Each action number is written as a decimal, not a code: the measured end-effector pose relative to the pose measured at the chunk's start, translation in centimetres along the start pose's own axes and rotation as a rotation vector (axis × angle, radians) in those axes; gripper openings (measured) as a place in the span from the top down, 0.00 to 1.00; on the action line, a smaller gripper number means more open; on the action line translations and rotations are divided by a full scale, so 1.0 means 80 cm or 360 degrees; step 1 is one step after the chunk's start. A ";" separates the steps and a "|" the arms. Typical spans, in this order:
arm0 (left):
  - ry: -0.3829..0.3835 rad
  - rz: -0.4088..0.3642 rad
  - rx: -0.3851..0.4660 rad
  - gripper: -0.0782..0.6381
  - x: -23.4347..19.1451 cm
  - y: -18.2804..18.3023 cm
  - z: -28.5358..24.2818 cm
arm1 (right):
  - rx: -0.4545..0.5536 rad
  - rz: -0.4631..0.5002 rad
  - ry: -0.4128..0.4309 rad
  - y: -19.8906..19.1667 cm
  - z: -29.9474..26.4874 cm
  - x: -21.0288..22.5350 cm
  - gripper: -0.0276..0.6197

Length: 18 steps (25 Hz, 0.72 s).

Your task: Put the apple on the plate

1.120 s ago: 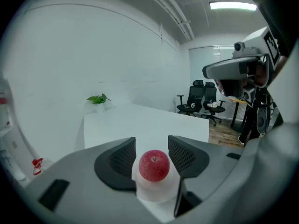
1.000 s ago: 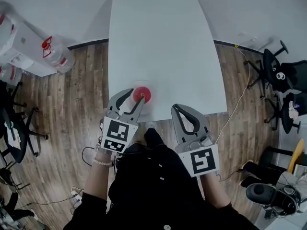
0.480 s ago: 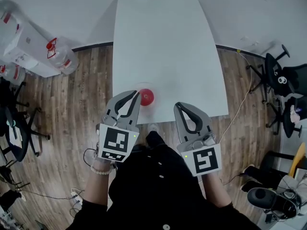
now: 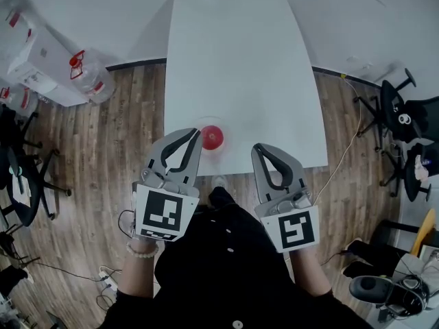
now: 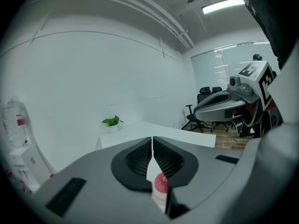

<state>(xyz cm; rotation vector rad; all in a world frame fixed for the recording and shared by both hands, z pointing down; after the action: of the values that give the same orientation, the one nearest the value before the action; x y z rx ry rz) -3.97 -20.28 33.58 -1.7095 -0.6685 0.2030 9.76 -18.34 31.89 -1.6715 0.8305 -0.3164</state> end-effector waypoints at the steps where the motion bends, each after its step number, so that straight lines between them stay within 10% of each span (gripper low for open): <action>1: 0.0000 -0.0004 0.0005 0.86 0.000 0.001 0.002 | 0.0007 0.0005 0.0000 0.001 0.000 -0.001 0.89; 18: 0.0033 0.0022 0.0010 0.86 -0.005 0.006 0.011 | 0.0007 0.0029 -0.0002 0.007 0.001 -0.004 0.89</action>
<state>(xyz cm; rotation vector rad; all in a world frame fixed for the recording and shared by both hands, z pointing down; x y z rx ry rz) -4.56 -19.77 32.85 -1.7083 -0.6399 0.1967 9.43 -18.11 31.40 -1.6589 0.8429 -0.3042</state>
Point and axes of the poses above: the fingertips, and each gripper's own axes: z backward along the fingers, x to its right, y out of its top, the point moved 4 cm from there along z, backward along the fingers, and after that the axes turned 3 degrees about y, right-handed, at the moved point
